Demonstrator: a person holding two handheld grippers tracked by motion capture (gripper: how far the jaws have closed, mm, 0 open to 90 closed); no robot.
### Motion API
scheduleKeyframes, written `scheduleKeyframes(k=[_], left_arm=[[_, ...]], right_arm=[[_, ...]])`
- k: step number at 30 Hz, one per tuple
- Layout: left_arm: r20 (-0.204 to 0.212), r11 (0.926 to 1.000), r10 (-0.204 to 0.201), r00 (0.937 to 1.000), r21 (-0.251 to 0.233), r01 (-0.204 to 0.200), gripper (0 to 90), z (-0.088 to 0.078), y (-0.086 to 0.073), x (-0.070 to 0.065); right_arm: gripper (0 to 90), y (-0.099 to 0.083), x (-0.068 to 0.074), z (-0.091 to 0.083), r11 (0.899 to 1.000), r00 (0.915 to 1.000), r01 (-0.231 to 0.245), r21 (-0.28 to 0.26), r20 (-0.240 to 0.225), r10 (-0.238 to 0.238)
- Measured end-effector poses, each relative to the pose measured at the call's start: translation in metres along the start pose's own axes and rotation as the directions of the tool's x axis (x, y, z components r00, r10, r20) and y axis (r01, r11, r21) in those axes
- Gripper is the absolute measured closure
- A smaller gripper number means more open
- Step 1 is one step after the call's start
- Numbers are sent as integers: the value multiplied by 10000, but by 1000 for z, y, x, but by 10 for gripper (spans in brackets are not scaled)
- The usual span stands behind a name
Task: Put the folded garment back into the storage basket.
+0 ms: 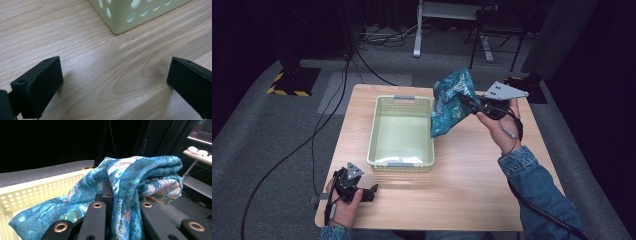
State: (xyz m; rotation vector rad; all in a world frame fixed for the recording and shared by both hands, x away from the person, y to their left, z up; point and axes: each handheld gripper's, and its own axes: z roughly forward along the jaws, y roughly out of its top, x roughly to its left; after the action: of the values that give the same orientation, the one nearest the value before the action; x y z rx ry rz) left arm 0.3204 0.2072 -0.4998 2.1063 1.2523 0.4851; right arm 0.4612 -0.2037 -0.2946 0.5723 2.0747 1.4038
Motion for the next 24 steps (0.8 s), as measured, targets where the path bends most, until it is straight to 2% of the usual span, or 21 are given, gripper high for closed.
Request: scheduleKeyframes(k=[24], left_arm=[[0, 10000, 2, 10000, 1, -2, 1, 0, 0, 0]], right_arm=[[821, 12, 21, 36, 9998, 9986, 165, -105, -508, -170]])
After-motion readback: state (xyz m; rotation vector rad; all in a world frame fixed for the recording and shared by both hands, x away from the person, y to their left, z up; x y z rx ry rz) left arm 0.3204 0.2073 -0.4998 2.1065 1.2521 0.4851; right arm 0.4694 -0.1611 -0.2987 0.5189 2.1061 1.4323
